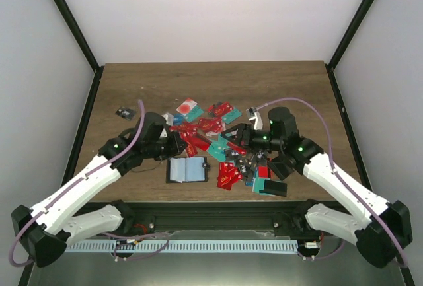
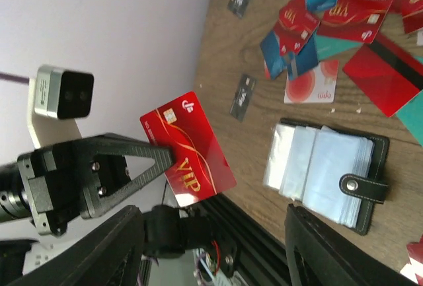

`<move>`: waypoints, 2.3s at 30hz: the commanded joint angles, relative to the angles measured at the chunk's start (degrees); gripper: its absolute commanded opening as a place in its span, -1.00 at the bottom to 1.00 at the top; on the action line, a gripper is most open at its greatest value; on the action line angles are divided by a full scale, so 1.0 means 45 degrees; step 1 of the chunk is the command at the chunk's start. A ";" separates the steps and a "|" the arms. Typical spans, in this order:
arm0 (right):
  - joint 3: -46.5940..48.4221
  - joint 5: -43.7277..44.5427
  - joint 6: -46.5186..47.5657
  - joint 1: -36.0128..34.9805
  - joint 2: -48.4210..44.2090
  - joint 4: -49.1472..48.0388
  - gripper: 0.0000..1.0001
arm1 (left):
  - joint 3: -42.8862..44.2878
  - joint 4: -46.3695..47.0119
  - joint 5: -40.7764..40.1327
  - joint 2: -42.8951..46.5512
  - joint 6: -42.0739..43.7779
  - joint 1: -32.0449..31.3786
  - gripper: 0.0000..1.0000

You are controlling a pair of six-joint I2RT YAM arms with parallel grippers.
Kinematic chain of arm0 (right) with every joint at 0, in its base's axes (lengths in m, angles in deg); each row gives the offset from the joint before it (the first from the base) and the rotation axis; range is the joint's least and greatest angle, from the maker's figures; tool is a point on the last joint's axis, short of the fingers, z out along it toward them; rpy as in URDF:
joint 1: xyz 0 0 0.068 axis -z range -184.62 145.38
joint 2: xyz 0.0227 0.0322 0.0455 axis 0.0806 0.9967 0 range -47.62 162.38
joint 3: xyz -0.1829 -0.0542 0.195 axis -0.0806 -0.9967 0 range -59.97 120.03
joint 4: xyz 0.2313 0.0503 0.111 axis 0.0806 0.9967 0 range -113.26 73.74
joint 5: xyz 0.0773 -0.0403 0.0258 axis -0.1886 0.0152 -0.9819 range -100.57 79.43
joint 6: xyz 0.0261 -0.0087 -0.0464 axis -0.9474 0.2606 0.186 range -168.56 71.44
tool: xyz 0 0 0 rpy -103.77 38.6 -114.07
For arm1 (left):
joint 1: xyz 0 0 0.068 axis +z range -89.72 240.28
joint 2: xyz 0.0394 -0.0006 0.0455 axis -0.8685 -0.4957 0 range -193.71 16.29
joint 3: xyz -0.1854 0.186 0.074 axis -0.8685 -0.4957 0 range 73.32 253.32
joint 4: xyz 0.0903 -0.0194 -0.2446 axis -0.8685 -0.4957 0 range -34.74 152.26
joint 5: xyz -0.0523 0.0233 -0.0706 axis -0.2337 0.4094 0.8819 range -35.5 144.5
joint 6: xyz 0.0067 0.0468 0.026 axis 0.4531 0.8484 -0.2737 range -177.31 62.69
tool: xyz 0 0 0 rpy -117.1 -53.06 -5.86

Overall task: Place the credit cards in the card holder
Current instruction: Insert the credit card into the card holder.

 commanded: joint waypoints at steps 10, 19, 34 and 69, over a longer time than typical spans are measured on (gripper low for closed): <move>0.0889 -0.3327 0.3356 0.0261 0.2095 0.0924 0.21 | -0.0428 -0.2876 0.0140 -0.0757 0.2050 0.1310 -0.92; 0.0310 -0.3260 0.3841 0.0157 0.3021 0.0618 0.20 | -0.2813 0.0254 0.2479 -0.1221 0.3503 0.2998 -0.92; -0.0161 -0.2885 0.3756 -0.0852 0.5257 -0.0914 0.11 | -0.5401 0.4755 0.3100 -0.1849 0.3188 0.3226 -0.92; -0.0261 -0.3309 0.3425 -0.0852 0.8676 -0.2425 -0.07 | -0.6540 0.5305 0.3590 -0.1145 0.3049 0.3302 -0.92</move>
